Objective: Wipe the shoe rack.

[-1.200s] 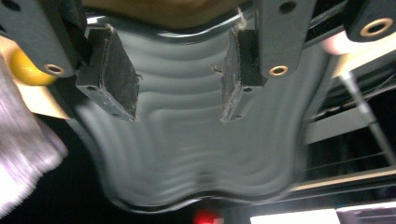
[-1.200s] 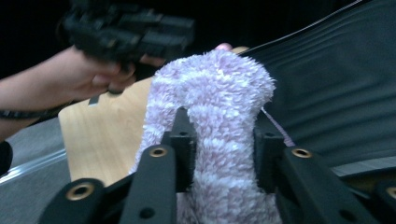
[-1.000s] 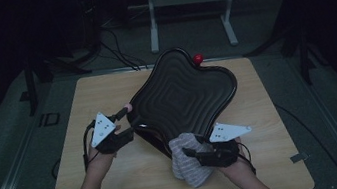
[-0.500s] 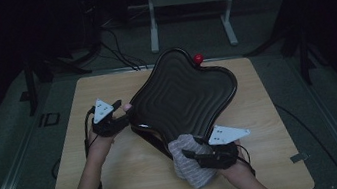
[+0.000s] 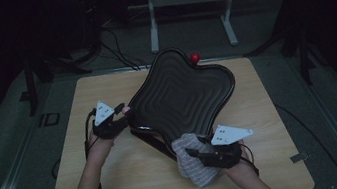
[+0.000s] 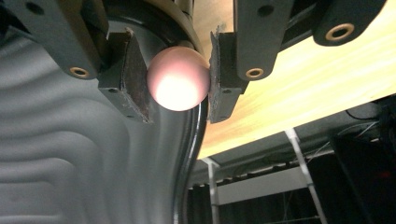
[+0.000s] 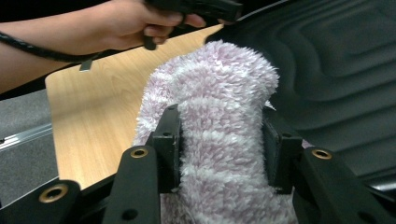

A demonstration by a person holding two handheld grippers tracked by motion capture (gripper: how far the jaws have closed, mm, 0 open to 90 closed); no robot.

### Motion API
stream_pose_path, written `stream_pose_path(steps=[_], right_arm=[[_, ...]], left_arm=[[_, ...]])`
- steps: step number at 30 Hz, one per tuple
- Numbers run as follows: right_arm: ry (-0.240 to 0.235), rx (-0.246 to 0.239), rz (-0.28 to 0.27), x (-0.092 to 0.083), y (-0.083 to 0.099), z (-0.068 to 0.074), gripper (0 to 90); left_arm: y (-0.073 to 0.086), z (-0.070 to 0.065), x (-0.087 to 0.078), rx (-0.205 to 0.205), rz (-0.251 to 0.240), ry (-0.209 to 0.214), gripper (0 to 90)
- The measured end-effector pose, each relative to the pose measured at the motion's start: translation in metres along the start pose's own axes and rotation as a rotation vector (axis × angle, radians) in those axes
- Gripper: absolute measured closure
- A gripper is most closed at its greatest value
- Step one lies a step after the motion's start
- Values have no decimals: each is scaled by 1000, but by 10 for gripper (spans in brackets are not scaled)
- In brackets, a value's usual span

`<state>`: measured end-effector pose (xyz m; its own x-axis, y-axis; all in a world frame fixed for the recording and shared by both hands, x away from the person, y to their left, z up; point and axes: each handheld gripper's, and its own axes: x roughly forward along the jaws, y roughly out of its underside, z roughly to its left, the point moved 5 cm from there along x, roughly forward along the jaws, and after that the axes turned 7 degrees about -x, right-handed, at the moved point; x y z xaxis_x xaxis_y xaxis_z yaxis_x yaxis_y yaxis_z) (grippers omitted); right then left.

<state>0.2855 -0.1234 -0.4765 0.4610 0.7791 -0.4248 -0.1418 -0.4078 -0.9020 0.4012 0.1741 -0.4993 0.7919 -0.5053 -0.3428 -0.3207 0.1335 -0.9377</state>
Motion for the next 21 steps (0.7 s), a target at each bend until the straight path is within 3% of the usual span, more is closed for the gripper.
stream_pose_path(steps=[14, 21], right_arm=[[57, 18, 20, -14, 4, -24, 616], [95, 34, 20, -18, 7, -43, 625]], left_arm=[[12, -20, -31, -3, 9, -10, 598], [22, -32, -49, -3, -28, 29, 597]])
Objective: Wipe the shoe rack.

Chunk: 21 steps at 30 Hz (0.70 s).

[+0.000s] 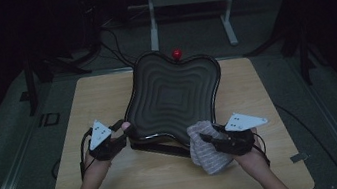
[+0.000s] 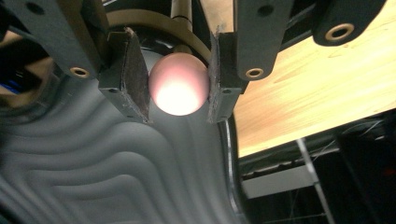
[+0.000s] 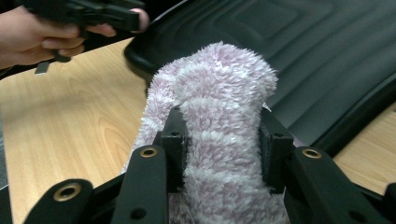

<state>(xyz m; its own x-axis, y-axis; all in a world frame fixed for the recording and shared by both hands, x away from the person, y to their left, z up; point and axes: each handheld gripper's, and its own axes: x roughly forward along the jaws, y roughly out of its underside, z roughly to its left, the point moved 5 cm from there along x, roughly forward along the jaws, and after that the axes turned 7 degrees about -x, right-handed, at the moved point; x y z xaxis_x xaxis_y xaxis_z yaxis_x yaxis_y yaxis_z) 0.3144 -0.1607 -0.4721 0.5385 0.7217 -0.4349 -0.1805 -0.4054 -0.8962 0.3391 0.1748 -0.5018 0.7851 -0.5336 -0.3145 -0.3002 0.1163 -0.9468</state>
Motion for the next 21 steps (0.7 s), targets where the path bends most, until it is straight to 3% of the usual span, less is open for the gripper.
stream_pose_path(steps=[5, 10, 15, 18, 21], right_arm=[[14, 4, 15, 4, -2, -14, 639], [54, 15, 6, 8, -2, -30, 644], [66, 37, 0, 12, -2, -37, 661], [88, 52, -8, 16, -3, -43, 669], [81, 76, -9, 19, -4, -49, 677]], left_arm=[[4, -8, -8, -13, -8, 7, 598], [8, -18, -13, 2, -21, 37, 598], [9, -18, -12, -18, -34, 50, 597], [10, -20, -11, -18, -44, 52, 596], [10, -20, -11, -12, -43, 58, 596]])
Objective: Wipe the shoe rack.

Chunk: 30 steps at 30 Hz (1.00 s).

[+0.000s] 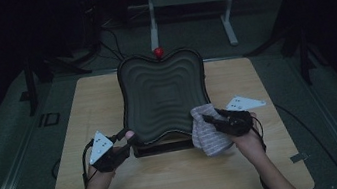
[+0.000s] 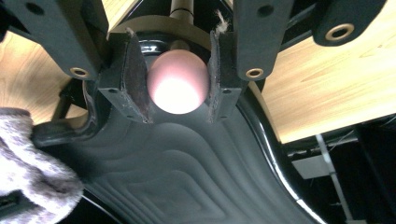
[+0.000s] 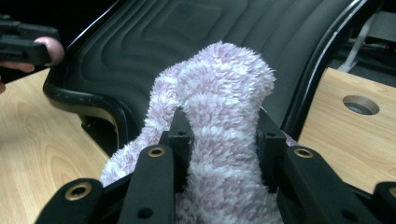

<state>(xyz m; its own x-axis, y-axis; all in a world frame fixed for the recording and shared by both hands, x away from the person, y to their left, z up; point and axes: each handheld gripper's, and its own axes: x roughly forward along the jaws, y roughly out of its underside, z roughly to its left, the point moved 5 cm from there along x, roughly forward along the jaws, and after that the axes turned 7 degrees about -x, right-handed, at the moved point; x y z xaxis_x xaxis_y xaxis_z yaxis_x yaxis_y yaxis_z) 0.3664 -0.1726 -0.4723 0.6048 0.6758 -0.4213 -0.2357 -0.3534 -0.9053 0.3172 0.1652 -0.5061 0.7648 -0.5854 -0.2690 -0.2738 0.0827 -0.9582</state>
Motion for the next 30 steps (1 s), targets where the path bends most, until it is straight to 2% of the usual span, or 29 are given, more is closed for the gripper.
stream_pose_path(steps=[3, 5, 7, 10, 12, 15, 16, 18, 21, 26, 28, 30], right_arm=[[-2, 7, -3, -1, 0, 0, 695], [-10, 24, -2, -2, -1, 0, 707], [-6, 17, 10, -4, -3, -2, 707], [14, 5, 14, -9, -6, -8, 709], [23, 34, -3, -18, -6, -16, 713], [72, 40, -3, -30, -3, -25, 715], [82, 46, -2, -34, -1, -29, 715], [131, 43, 6, -43, 3, -37, 714], [125, 92, -4, -59, 11, -48, 714], [159, 121, 10, -71, 26, -60, 713], [179, 127, 16, -72, 31, -65, 712], [180, 137, 19, -71, 36, -70, 711]], left_arm=[[1, 1, 0, -10, -6, 10, 595], [1, 0, 0, -7, -7, 7, 595], [1, -1, 1, 2, -4, 13, 595], [1, -2, 1, 11, -7, 17, 596], [1, -1, 1, 2, -9, 26, 595], [1, -1, 1, 10, -11, 24, 594], [1, -1, 1, 12, -10, 24, 594], [1, 0, 0, 13, -5, 19, 593], [1, 3, -1, 0, -7, 19, 587], [0, 9, -2, 2, -9, -8, 586], [-1, 10, -2, 1, -4, -16, 559], [-4, 11, -7, -16, -36, -15, 469]])
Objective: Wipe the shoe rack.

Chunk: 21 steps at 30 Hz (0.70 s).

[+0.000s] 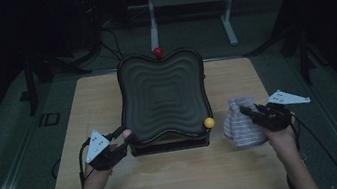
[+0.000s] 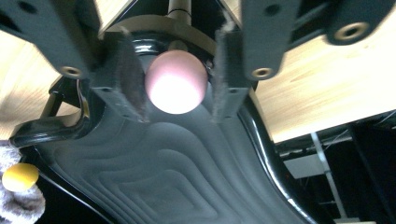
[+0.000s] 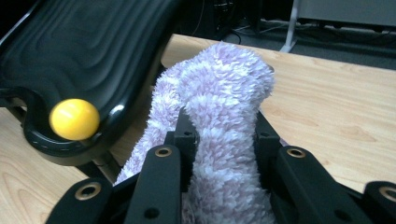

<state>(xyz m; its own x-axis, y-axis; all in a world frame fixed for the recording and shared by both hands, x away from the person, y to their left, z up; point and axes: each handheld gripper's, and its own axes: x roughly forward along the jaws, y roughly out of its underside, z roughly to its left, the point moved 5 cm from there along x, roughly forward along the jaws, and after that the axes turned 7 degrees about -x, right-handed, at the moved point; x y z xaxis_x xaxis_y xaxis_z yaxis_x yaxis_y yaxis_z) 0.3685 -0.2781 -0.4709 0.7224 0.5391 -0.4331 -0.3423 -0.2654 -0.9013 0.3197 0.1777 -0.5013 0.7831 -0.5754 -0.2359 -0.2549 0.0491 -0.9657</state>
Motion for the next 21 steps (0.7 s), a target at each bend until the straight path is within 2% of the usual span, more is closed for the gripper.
stream_pose_path(steps=[2, 4, 7, 10, 11, 12, 16, 18, 21], right_arm=[[12, 3, 14, 5, 4, -6, 709], [14, 14, 22, 11, 8, -15, 706], [34, 33, 28, 23, 12, -30, 701], [55, 38, 33, 36, 11, -43, 697], [59, 36, 33, 41, 10, -49, 697], [64, 44, 32, 47, 8, -56, 695], [97, 57, 40, 67, 7, -76, 688], [108, 66, 48, 79, 8, -83, 680], [107, 64, 63, 100, 10, -87, 670]], left_arm=[[-5, 1, -7, -37, -40, 14, 393], [-8, 3, -13, -51, -56, 16, 344], [-5, 10, -21, -34, -46, -5, 249], [4, 19, -28, -21, -39, -49, 175], [8, 22, -29, -42, -46, -54, 173], [12, 25, -31, -47, -50, -66, 155], [25, 27, -34, -42, -60, -72, 110], [33, 30, -32, -43, -38, -73, 88], [38, 35, -31, -59, -44, -79, 84]])
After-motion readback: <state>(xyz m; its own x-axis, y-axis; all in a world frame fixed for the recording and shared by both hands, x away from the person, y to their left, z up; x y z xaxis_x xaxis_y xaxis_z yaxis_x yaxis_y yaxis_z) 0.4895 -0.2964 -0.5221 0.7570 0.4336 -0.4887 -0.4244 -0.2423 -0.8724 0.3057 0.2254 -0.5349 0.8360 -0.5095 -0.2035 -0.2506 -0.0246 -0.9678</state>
